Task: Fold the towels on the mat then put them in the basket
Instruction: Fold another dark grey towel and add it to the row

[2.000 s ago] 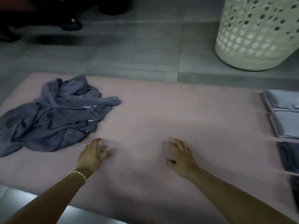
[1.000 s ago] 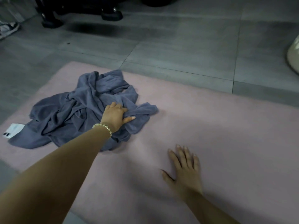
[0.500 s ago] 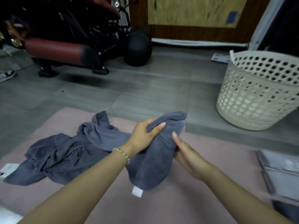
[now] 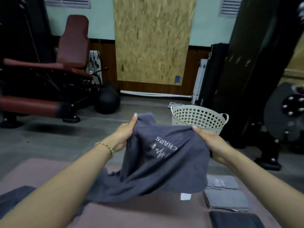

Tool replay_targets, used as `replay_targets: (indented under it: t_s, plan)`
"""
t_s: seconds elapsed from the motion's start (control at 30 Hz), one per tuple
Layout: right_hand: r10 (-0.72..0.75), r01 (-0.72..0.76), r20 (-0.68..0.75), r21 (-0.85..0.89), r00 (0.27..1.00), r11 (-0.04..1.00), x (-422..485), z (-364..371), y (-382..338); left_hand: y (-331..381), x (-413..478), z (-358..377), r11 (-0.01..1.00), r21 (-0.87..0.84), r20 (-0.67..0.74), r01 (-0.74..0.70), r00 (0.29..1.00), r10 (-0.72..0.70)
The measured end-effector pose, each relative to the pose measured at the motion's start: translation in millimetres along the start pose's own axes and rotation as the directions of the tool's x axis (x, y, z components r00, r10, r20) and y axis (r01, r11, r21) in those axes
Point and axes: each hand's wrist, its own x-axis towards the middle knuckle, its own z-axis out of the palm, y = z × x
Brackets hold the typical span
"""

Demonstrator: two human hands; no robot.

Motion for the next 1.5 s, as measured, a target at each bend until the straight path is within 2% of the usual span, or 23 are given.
replay_targets:
  t_s: [0.1,0.2,0.37,0.47,0.57,0.7,0.8,0.87,0.93,1.0,1.17,1.4,1.43,1.5]
  plan:
    - [0.045,-0.045,0.014,-0.023,0.999,0.999,-14.6,-20.9,-28.5,24.8,-7.8,-3.0,0.995,0.068,0.008,-0.070,0.998,0.069]
    - [0.065,-0.059,0.113,-0.052,0.992,0.997,-23.9,-11.1,-52.6,54.7,-15.2,-7.7,0.988,0.060,0.019,-0.143,0.990,0.142]
    - [-0.031,0.035,0.256,-0.012,0.966,0.999,-25.9,23.0,-94.6,126.5,-12.3,-14.9,0.957,0.039,-0.043,-0.286,0.957,0.288]
    - [-0.090,0.068,0.267,0.092,0.959,0.993,-22.6,23.3,-106.0,163.0,-8.2,1.9,0.927,0.059,-0.019,-0.370,0.928,0.372]
    - [-0.078,0.039,0.229,0.171,0.970,0.984,-20.1,10.8,-92.2,161.1,2.3,36.2,0.926,0.063,0.044,-0.371,0.928,0.369]
    - [0.013,-0.047,0.142,0.235,0.990,0.971,-22.4,-24.7,-17.1,78.9,32.9,93.4,0.920,0.204,0.143,-0.334,0.940,0.309]
    - [0.145,-0.158,0.068,0.251,0.987,0.955,-32.4,-59.8,61.8,-6.3,56.7,133.1,0.919,0.272,0.174,-0.287,0.954,0.246]
    - [0.226,-0.218,0.001,0.276,0.974,0.936,-39.0,-85.4,112.7,-60.7,73.5,157.7,0.880,0.383,0.234,-0.281,0.951,0.201]
    - [0.300,-0.268,-0.067,0.296,0.952,0.917,-44.6,-111.0,158.9,-111.9,90.8,180.7,0.798,0.520,0.294,-0.303,0.941,0.166]
    - [0.363,-0.308,-0.132,0.315,0.923,0.898,-50.3,-133.6,198.3,-155.2,102.8,203.4,0.760,0.585,0.330,-0.283,0.939,0.096]
    - [0.430,-0.345,-0.218,0.337,0.876,0.876,-56.1,-179.1,258.5,-221.6,117.2,276.2,0.845,0.529,0.334,-0.078,0.935,-0.123]
    - [0.457,-0.317,-0.317,0.406,0.831,0.857,-40.8,-263.3,308.8,-259.5,148.2,399.6,0.843,0.425,0.479,-0.330,0.872,0.100]
    - [0.452,-0.320,-0.359,0.370,0.817,0.872,-37.5,-274.6,319.8,-269.1,149.0,414.0,0.860,0.392,0.519,-0.326,0.850,0.086]
    - [0.407,-0.382,-0.491,0.156,0.770,0.911,-33.8,-296.6,354.7,-297.5,143.8,429.3,0.862,0.405,0.589,-0.304,0.808,0.009]
